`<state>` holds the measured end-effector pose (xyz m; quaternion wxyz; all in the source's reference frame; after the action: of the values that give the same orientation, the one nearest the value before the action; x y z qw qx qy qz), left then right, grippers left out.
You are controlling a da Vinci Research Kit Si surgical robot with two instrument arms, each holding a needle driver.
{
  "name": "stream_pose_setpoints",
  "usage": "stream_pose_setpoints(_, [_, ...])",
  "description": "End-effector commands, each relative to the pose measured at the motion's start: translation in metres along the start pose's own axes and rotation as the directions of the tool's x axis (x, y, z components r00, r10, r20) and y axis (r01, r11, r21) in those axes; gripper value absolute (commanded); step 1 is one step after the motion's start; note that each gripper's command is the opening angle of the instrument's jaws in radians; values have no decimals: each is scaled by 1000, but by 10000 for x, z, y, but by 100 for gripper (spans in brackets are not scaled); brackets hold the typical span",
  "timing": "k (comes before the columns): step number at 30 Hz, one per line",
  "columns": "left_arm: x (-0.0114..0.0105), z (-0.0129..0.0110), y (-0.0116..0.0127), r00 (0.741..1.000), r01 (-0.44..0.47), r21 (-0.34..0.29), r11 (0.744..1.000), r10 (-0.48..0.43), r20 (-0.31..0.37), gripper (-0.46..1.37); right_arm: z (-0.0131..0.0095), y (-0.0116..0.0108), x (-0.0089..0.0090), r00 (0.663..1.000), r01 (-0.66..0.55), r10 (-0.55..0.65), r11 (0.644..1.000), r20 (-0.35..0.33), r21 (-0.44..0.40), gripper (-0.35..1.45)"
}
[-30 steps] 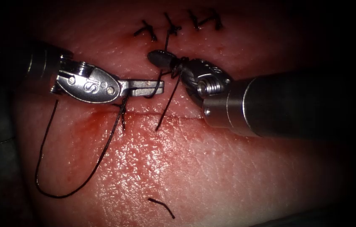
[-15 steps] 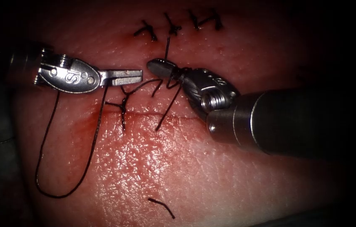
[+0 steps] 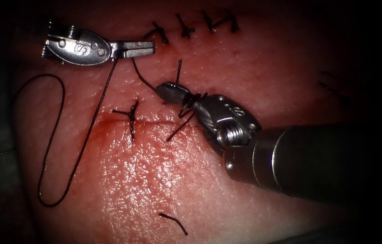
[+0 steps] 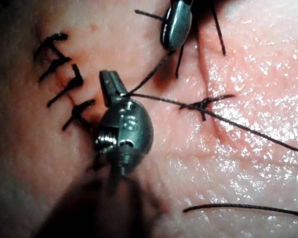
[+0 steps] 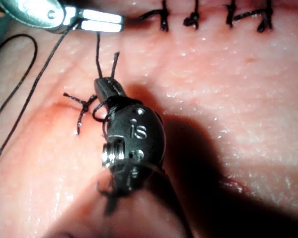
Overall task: Wound Closure
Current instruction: Pull downward with right hand and upward with left jaws and tighten knot
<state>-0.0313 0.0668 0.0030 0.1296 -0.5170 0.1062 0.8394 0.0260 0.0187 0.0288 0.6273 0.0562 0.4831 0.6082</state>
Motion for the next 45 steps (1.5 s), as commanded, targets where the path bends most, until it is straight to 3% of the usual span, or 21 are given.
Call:
stream_pose_setpoints(1, [-3, 4, -3, 1000, -4, -3, 1000, 4, 2, -35, 0, 0, -3, 1000, 3, -3, 1000, -2, 0, -35])
stream_pose_setpoints(9, [-20, 30, -35, 997, -71, 8, 997, 70, 12, -35, -6, -3, -13, 1000, 14, -14, 1000, 3, 3, -35])
stream_pose_setpoints(20, [-17, 39, -82, 983, -179, 29, 983, 178, 35, -35, -24, -3, -19, 1000, 24, -24, 1000, 4, -8, -35])
stream_pose_setpoints(32, [-20, 47, -126, 976, -213, 42, 976, 211, 52, -35, -59, -30, -55, 998, 63, -63, 998, -2, -22, -35])
stream_pose_setpoints(38, [-17, 50, -148, 975, -222, 73, 972, 218, 49, -35, -63, -37, -69, 997, 76, -76, 997, -5, -23, -35])
stream_pose_setpoints(45, [-7, 55, -192, 967, -252, 96, 963, 248, 52, -35, -62, -37, -91, 995, 99, -99, 995, 0, -25, -35])
